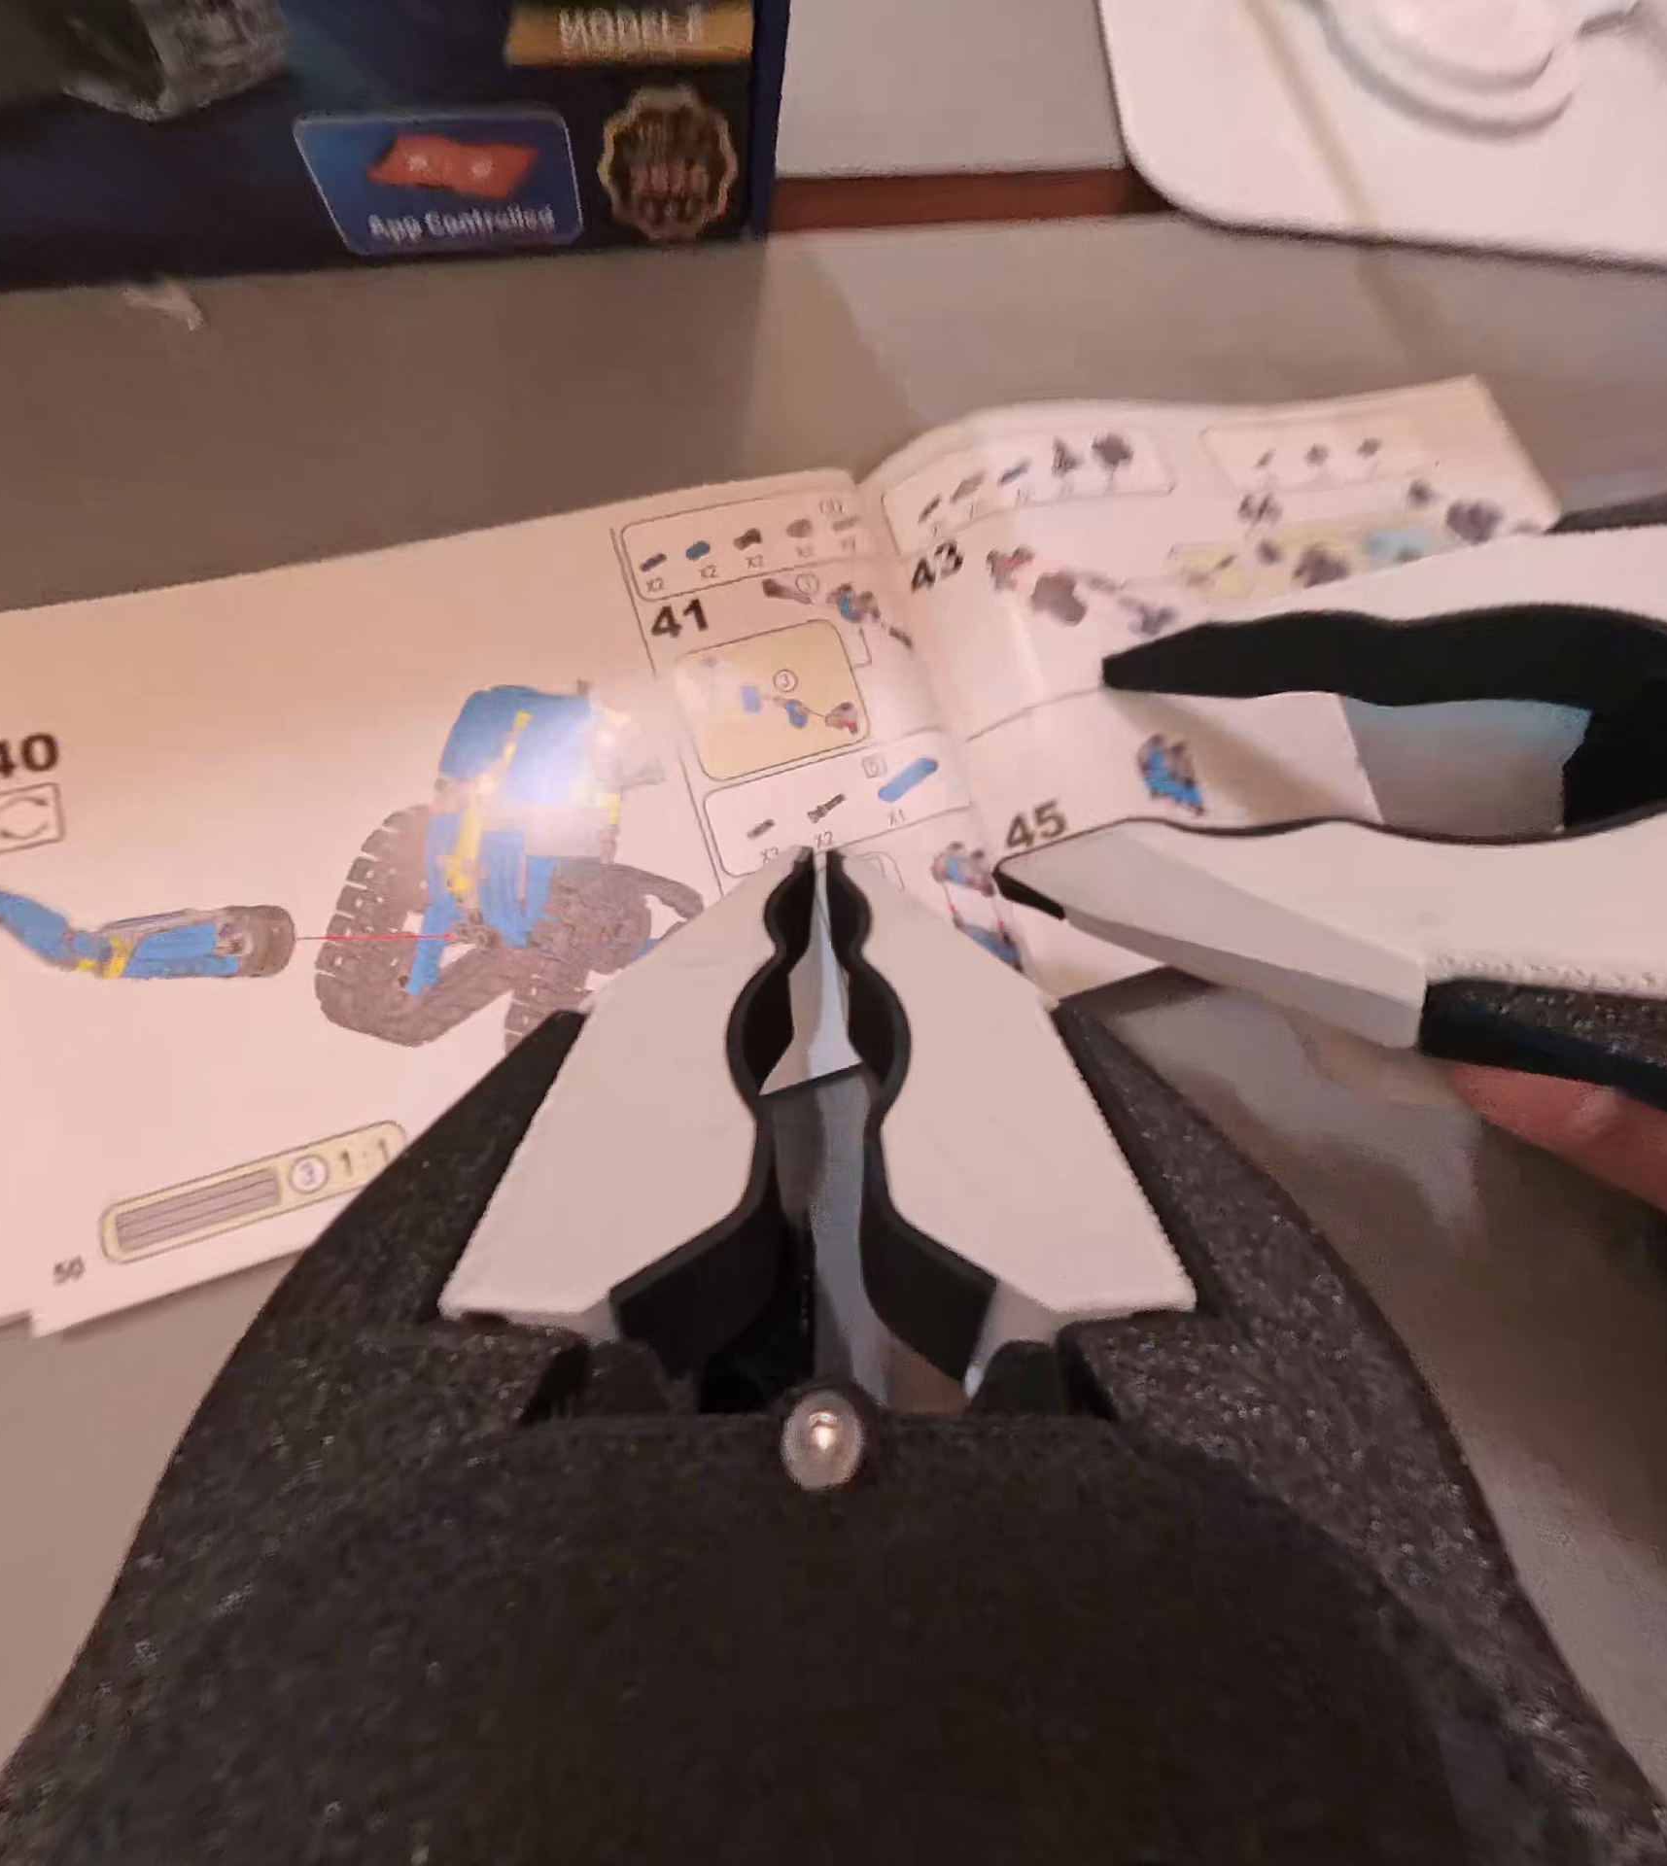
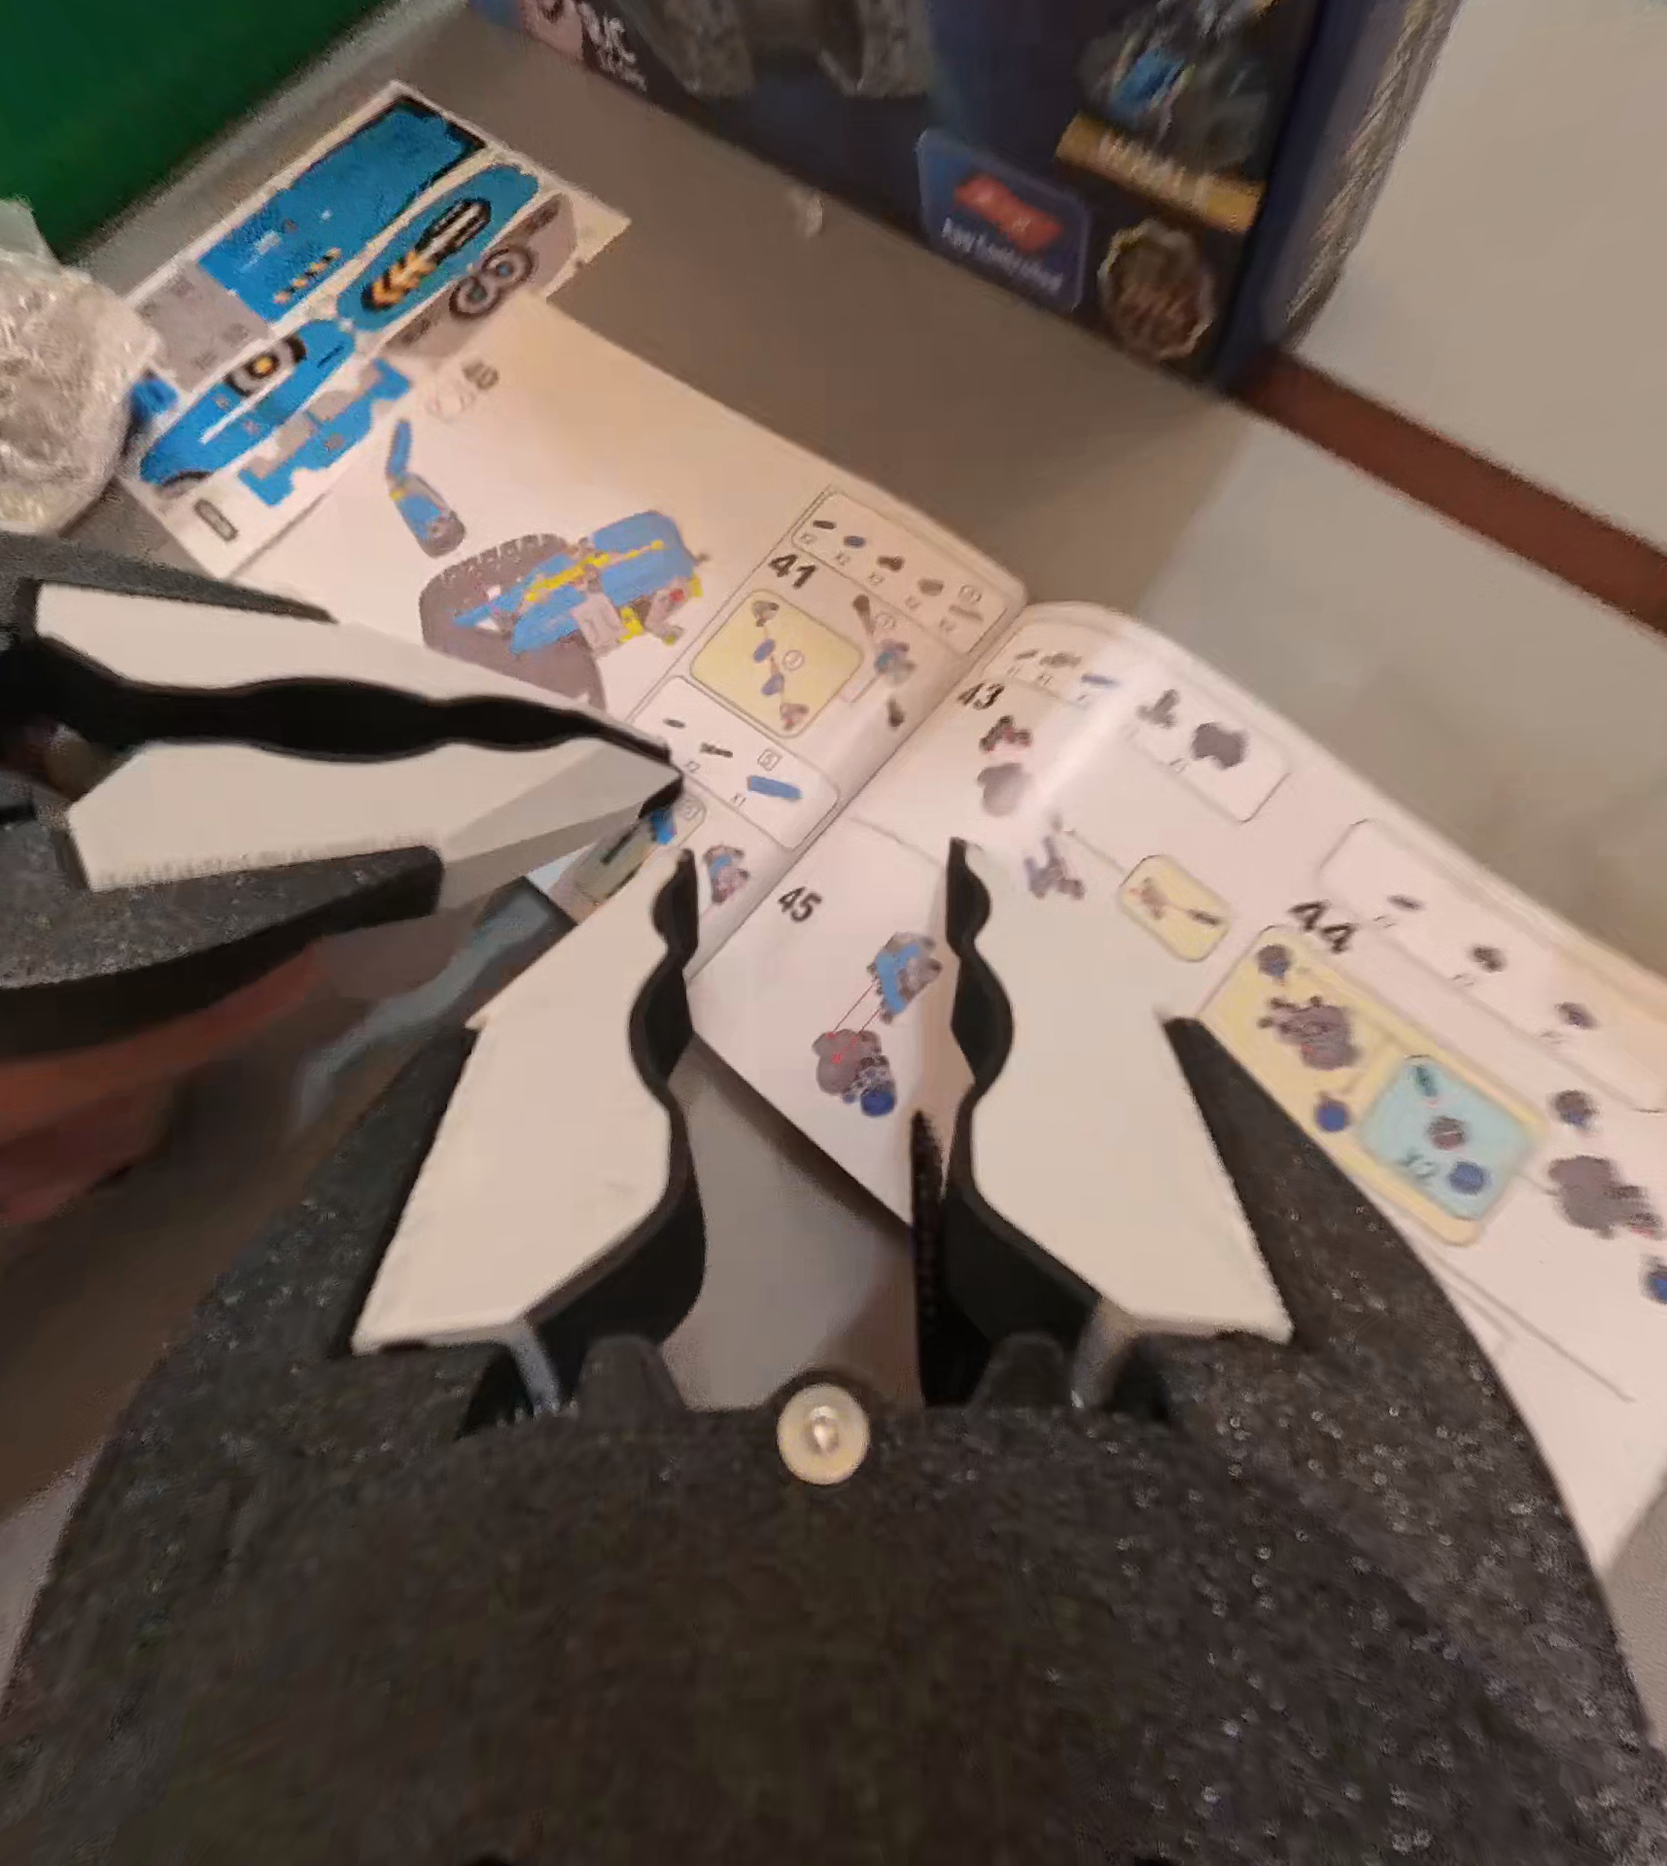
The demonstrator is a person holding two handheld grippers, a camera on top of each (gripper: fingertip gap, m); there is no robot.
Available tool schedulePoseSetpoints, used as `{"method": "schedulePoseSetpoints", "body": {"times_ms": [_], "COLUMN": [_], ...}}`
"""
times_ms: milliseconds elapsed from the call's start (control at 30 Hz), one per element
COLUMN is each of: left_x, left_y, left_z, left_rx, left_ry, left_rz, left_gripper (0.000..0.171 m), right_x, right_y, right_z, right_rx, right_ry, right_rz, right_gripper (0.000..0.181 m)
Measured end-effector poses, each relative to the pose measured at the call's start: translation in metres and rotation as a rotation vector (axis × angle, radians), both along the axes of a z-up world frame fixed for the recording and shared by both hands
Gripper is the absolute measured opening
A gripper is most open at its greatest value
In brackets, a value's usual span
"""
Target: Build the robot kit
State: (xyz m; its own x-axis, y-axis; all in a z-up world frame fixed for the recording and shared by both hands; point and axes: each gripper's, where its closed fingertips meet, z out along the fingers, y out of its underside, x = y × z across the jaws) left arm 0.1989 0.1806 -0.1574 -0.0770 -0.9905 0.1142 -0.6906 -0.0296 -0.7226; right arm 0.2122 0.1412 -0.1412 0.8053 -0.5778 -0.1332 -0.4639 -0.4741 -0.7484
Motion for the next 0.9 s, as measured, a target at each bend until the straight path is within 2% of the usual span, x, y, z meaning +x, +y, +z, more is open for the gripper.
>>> {"method": "schedulePoseSetpoints", "body": {"times_ms": [67, 300, 533, 900], "left_x": [-0.003, -0.009, -0.010, -0.010], "left_y": [0.001, -0.002, -0.001, -0.001], "left_z": [-0.002, -0.003, -0.003, -0.003], "left_rx": [0.031, 0.104, -0.042, -0.092], "left_ry": [-0.004, 0.013, -0.007, -0.013], "left_rz": [-0.033, -0.059, -0.054, -0.051], "left_gripper": [0.001, 0.000, 0.000, 0.000], "right_x": [-0.004, -0.009, -0.010, -0.010], "right_y": [-0.004, -0.007, -0.008, -0.008], "right_z": [-0.018, -0.019, -0.020, -0.019], "right_rx": [-0.068, -0.091, -0.073, -0.070], "right_ry": [-0.055, -0.090, -0.063, -0.095], "right_rz": [0.026, 0.061, 0.036, 0.022], "right_gripper": [0.048, 0.048, 0.048, 0.048]}}
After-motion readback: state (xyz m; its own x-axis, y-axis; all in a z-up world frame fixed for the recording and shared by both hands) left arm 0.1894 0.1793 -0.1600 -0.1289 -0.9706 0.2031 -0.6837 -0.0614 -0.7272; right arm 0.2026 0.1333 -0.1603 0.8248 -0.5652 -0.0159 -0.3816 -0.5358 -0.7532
